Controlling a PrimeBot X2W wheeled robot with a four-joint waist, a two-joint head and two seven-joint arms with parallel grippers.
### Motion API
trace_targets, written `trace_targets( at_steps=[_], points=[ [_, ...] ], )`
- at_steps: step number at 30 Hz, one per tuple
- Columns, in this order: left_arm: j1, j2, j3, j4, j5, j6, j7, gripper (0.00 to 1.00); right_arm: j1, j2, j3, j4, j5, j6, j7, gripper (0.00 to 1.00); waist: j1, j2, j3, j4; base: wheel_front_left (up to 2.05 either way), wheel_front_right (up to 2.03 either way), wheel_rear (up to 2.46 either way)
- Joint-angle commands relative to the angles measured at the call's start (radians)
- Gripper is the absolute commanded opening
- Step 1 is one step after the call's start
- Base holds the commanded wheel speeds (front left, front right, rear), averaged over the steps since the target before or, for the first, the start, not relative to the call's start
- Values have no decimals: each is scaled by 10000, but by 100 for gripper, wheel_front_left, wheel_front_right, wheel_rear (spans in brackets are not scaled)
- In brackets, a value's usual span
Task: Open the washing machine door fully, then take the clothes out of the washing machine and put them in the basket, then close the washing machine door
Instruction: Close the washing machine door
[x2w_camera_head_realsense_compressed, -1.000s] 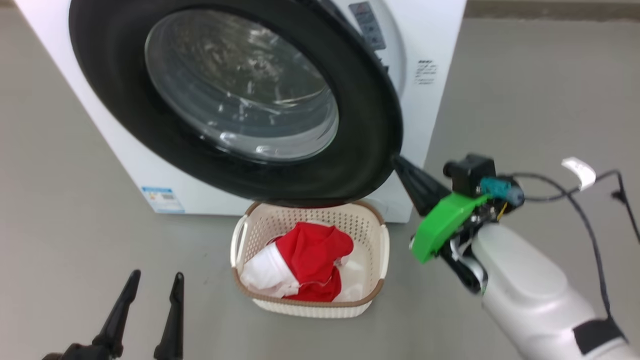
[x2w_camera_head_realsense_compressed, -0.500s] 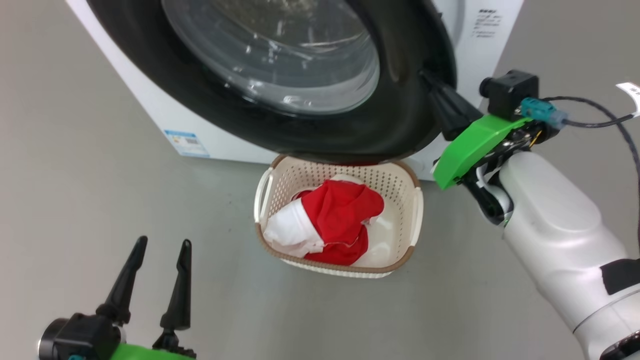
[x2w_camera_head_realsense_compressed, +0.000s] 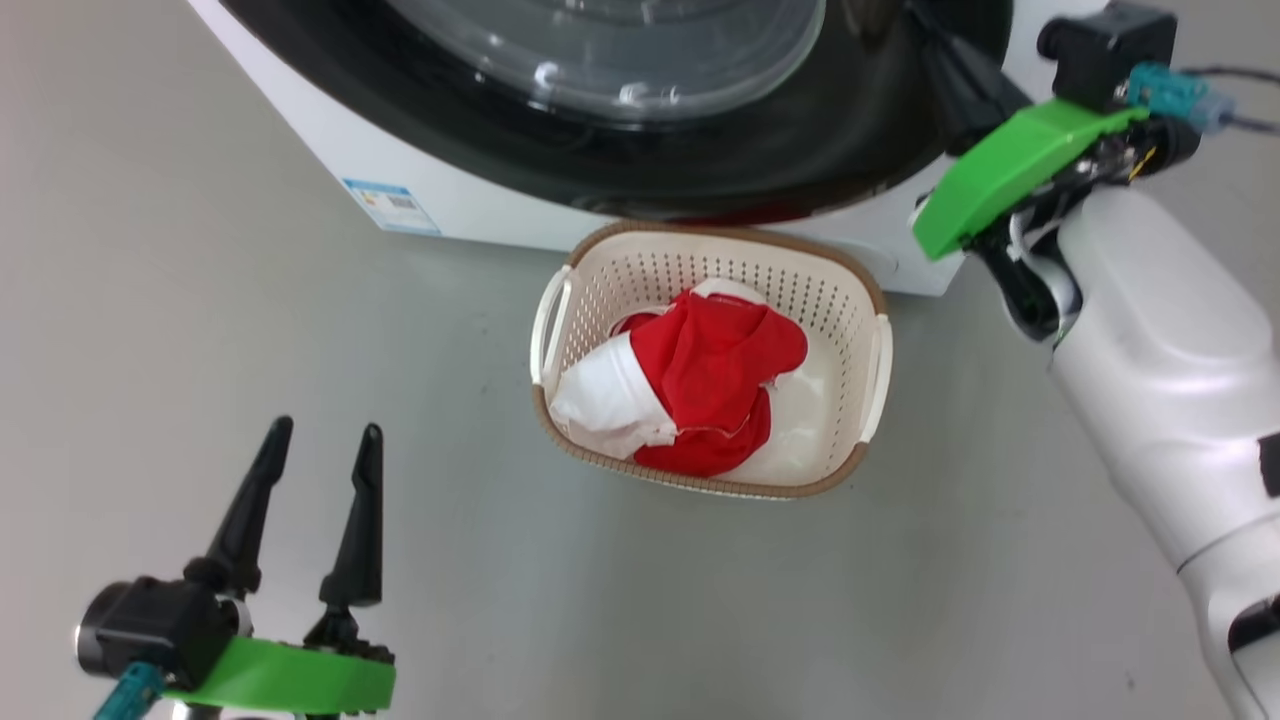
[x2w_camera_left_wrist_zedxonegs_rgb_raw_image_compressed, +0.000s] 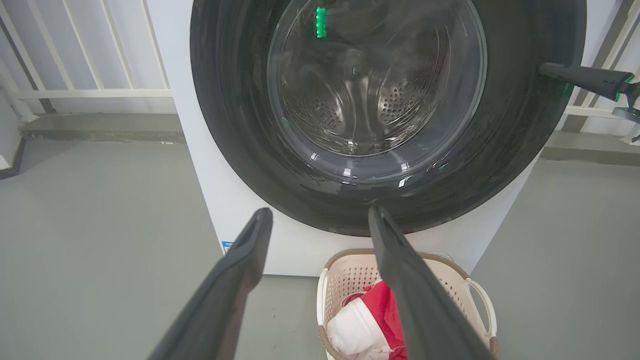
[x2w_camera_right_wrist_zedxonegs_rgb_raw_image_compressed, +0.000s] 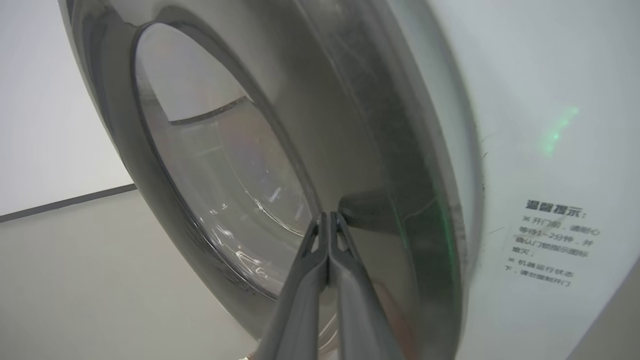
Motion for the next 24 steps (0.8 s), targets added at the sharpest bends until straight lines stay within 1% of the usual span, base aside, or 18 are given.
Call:
trace_targets(
  at_steps=[1, 3, 6, 9, 15, 20, 21, 22, 23, 24],
  points=[
    [-356, 313, 370, -243, -85, -54, -89, 100, -480, 74, -23, -2, 76, -9, -63, 0, 0, -1, 405, 82, 0, 0, 0],
    [-455, 346, 369, -245, -87, -54, -89, 100, -797, 24, -157, 138, -15, -9, -63, 0, 0, -1, 553, 91, 0, 0, 0],
    [-590, 374, 388, -178, -99, -54, -89, 100, -1102, 1, -796, 169, -387, -9, -63, 0, 0, -1, 649, 92, 0, 0, 0],
    [-699, 359, 424, -103, -78, -54, -90, 100, -1174, 192, -1361, 202, -878, -9, -63, 0, 0, -1, 678, 53, 0, 0, 0],
    [-818, 347, 391, 24, -32, -54, -90, 100, -912, 573, -2012, 22, -1421, -9, -63, 0, 0, -1, 583, -62, 0, 0, 0],
    [-866, 366, 486, 48, -59, -54, -90, 100, -396, 840, -2290, -333, -1764, -9, -63, 0, 0, -1, 434, -305, 0, 0, 0],
    [-874, 369, 508, 55, -73, -54, -90, 100, -276, 883, -2342, -435, -1818, -9, -63, 17, 0, -1, 401, -367, 0, 0, 0],
    [-884, 371, 517, 74, -94, -54, -90, 100, -141, 922, -2361, -547, -1874, -9, -63, 42, 0, -1, 367, -436, 0, 0, 0],
    [-896, 384, 507, 97, -114, -54, -90, 100, 7, 955, -2361, -662, -1923, -9, -63, 76, 0, -1, 328, -511, 0, 0, 0],
    [-909, 415, 470, 130, -132, -54, -90, 100, 175, 984, -2345, -778, -1957, -9, -63, 100, 0, -1, 275, -590, 0, 0, 0]
  ],
)
